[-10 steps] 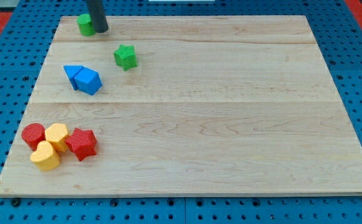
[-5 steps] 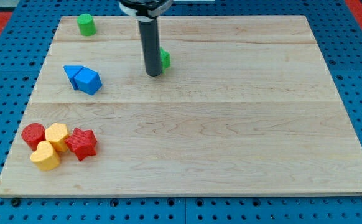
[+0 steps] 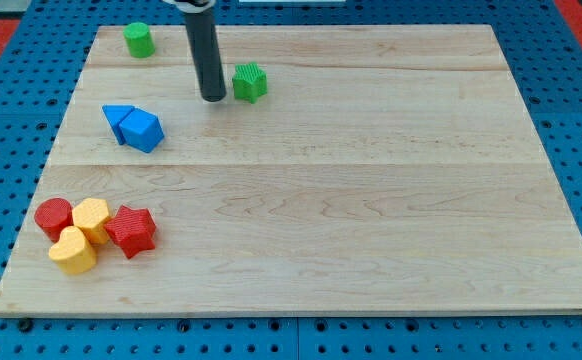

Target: Move the blue triangle to the center left corner

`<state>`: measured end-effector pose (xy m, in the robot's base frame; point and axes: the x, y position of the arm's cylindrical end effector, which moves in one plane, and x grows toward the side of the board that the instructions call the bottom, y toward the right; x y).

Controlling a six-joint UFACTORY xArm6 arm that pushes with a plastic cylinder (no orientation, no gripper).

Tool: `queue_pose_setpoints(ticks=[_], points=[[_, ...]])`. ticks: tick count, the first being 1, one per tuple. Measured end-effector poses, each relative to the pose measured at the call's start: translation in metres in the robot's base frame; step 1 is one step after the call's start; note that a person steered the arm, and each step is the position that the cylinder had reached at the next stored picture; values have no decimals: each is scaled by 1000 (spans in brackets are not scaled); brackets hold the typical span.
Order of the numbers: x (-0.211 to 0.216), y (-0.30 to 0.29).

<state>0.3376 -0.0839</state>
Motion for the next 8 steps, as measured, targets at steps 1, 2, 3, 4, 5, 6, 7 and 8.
queue_pose_setpoints(ticks=[1,2,3,4,5,6,7,8], points=[[31,80],[12,110],[-2,69],[0,21],[12,17],[31,46],[24,-52],[24,-168]])
